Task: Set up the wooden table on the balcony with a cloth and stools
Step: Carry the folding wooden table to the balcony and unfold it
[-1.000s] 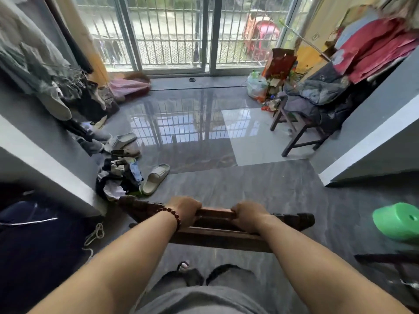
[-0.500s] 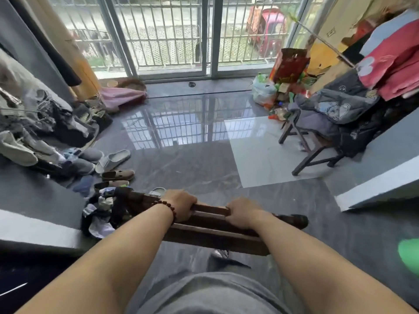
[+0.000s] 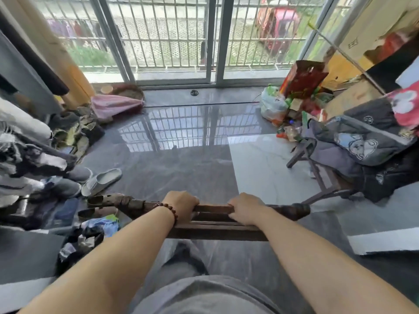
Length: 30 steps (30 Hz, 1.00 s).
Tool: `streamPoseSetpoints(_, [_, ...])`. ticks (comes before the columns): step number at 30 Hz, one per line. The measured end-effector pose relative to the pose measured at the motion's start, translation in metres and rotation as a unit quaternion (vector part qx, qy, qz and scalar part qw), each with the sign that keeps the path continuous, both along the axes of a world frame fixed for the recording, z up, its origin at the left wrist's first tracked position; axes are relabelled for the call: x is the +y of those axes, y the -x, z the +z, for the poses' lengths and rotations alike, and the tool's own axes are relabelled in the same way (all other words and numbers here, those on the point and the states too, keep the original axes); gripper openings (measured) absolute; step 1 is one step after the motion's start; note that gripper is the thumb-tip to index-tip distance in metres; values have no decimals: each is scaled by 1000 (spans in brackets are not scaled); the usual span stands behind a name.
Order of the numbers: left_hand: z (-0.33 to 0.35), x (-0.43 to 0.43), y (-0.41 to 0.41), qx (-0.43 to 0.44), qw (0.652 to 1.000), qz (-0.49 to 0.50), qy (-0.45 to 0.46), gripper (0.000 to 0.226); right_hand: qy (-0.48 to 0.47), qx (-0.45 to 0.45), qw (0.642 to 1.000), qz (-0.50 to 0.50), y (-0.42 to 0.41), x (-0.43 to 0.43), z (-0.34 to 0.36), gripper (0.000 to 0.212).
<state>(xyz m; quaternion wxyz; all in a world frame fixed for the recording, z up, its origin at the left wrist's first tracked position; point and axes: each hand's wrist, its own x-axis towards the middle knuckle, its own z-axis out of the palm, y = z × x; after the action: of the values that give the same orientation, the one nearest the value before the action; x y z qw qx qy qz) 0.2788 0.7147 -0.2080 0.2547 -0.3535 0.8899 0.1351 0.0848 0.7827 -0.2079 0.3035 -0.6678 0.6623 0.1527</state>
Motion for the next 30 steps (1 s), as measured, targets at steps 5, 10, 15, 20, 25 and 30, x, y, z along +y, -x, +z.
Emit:
streamPoseSetpoints(5, [-8,-98,33,-6,1000,1,-30,27,-16,-2,1000,-6,30,-97,-6,21])
streamPoseSetpoints(10, [0,-185,61,-1,1000,-4,-29,28,-7,7,1000,-8,55,-178,-1,24])
streamPoseSetpoints(15, [0,-269,94,3,1000,-11,-22,21,-13,13,1000,-17,88,-260,-5,22])
streamPoseSetpoints(20, [-8,-361,134,-9,1000,9,-8,22,-16,-15,999,-34,125,-354,-16,21])
streamPoseSetpoints(25, [-27,-446,173,-21,999,33,-28,20,-24,-25,999,-19,163,-444,-34,18])
streamPoseSetpoints(30, [-57,-505,194,-30,997,58,-38,24,-30,-14,999,13,184,-513,-62,19])
